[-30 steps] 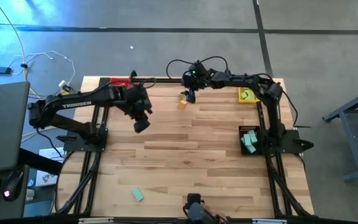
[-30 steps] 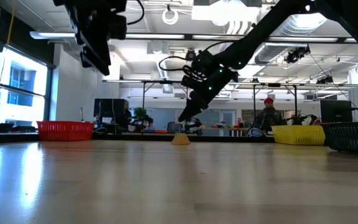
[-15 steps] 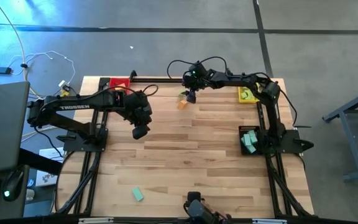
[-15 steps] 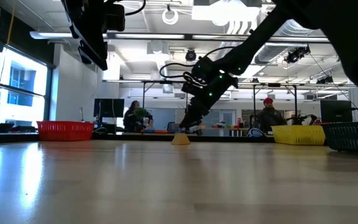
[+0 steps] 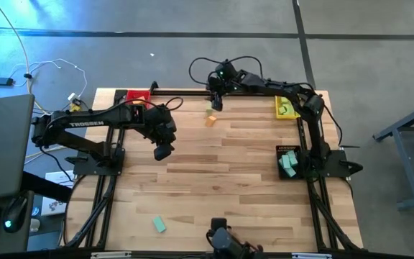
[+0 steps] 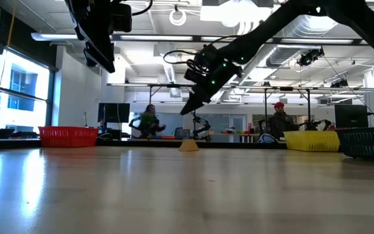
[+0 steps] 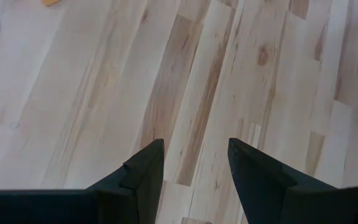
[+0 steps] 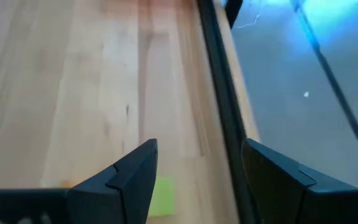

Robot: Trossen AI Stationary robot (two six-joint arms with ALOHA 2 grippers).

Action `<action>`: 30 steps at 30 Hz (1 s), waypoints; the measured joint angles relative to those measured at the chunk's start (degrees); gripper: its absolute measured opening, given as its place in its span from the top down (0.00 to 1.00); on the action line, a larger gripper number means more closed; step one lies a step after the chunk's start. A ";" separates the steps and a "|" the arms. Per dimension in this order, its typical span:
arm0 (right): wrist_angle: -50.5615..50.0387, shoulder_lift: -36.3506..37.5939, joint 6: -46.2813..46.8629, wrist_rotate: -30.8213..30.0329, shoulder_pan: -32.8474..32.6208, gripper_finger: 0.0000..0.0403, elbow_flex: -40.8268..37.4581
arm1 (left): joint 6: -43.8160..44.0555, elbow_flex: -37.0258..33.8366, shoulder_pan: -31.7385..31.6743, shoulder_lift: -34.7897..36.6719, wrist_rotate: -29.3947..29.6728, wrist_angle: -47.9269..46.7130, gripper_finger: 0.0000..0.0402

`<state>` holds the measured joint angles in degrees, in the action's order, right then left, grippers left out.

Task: Sort & place blocks by color
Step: Put the green block into the yellow bin

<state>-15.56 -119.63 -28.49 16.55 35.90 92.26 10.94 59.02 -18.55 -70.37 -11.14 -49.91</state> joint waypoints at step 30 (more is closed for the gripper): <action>-6.47 -8.92 -1.10 -2.59 -0.92 0.45 1.76 | -0.18 0.00 -0.02 0.00 -0.11 0.02 0.59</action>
<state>-22.02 -128.55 -29.59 13.96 34.98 94.02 10.76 59.02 -18.57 -70.37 -11.25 -49.89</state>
